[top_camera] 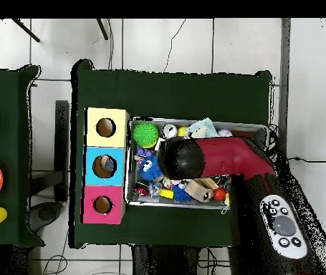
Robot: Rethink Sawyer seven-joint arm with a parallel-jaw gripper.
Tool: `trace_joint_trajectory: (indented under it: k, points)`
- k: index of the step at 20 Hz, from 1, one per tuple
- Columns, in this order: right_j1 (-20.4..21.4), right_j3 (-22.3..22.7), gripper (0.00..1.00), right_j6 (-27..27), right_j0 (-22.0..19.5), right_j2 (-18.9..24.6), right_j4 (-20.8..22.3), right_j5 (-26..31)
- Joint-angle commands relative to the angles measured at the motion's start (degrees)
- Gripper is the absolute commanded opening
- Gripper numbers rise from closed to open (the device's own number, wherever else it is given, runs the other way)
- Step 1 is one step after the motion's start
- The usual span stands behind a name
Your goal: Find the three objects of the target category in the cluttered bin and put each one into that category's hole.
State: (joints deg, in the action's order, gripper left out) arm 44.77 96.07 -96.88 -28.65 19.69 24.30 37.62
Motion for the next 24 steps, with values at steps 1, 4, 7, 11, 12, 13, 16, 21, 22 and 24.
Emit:
trace_joint_trajectory:
  k: [1, 4, 7, 11, 12, 13, 16, 21, 22, 24]
  points:
    - [-1.4, 9.0, 1.00, -9.6, 5.9, -2.2, 1.4, -4.2]
    - [-2.7, 9.2, 1.00, -14.0, 9.9, -5.1, 1.3, -6.8]
    - [-4.1, 9.1, 1.00, -18.3, 13.9, -8.3, -0.1, -8.5]
    - [-4.2, 11.0, 1.00, -18.2, 15.6, -10.2, -1.3, -10.8]
    - [-3.9, 11.7, 1.00, -17.7, 15.7, -10.6, -1.5, -10.9]
    - [-3.7, 12.3, 1.00, -17.9, 16.4, -11.2, -1.6, -11.5]
    - [-4.2, 13.5, 1.00, -18.6, 17.9, -13.0, -1.3, -14.3]
    - [-4.1, 15.4, 1.00, -18.8, 18.9, -14.6, -2.8, -16.3]
    - [-3.9, 15.9, 1.00, -18.6, 18.8, -14.7, -3.1, -16.5]
    - [-3.4, 16.9, 1.00, -18.1, 18.6, -14.8, -3.9, -16.8]
